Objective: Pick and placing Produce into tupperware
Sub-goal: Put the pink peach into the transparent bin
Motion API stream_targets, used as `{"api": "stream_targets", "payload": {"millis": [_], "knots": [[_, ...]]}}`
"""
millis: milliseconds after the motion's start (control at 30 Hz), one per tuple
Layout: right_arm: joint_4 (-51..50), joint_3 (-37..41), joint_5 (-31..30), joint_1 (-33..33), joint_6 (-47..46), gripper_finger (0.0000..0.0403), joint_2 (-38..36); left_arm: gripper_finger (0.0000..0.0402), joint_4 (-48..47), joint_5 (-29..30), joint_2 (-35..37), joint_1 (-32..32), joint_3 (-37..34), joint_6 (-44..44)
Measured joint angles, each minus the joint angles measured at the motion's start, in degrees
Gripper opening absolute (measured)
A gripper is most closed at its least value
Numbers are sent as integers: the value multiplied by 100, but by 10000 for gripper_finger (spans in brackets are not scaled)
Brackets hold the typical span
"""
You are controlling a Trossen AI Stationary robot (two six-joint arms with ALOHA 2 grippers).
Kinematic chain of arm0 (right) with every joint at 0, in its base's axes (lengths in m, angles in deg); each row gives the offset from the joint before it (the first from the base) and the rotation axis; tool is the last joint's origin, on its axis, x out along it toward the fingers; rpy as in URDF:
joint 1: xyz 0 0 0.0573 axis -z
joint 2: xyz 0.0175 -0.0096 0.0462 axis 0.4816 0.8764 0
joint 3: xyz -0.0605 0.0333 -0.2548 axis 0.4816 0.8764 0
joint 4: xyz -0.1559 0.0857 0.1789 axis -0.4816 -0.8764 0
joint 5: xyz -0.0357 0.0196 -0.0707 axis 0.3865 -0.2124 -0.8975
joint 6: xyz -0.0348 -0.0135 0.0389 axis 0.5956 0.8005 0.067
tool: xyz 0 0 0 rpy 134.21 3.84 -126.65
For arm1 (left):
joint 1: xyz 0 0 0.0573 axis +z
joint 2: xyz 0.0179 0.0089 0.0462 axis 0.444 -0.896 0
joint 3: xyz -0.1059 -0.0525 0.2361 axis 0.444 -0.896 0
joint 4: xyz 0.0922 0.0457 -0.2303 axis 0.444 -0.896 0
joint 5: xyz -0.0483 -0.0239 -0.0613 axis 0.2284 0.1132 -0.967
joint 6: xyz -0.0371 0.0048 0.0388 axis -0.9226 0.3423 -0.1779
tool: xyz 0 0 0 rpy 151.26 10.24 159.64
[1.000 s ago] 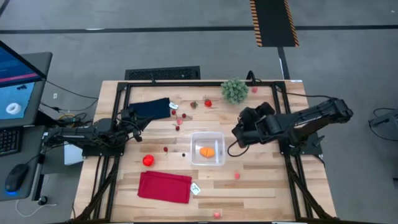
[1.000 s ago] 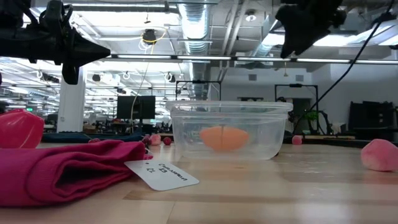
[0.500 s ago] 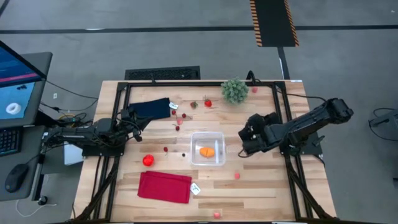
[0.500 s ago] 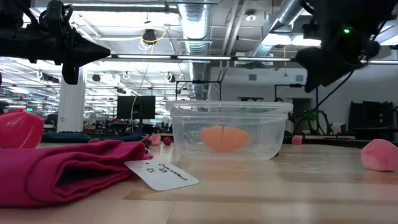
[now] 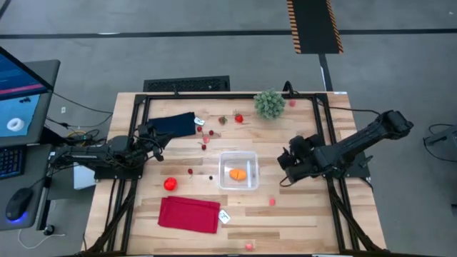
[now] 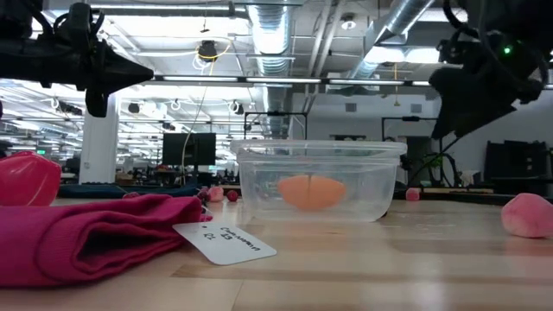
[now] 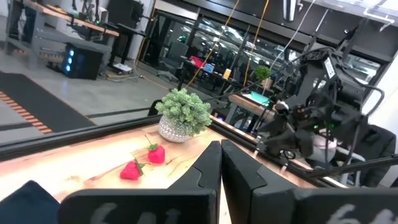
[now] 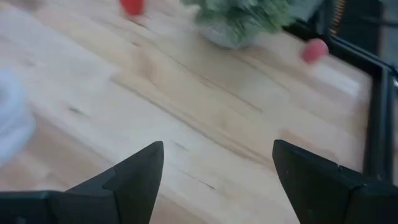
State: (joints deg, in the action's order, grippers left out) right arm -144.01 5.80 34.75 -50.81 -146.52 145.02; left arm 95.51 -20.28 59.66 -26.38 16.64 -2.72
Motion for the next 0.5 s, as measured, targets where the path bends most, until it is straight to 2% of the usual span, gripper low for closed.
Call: {"api": "stream_targets", "payload": {"millis": [200,367,500], "knots": [[-7,98,62,533,801,327,-1218,0,14,308,0,0,0,5],[8,131,312,1494,1563,327,-2154,0,17,471,0,1,1,43],[112,125,591,2473,2367,327,-2552,0,19,544,-1,1,0,51]]}}
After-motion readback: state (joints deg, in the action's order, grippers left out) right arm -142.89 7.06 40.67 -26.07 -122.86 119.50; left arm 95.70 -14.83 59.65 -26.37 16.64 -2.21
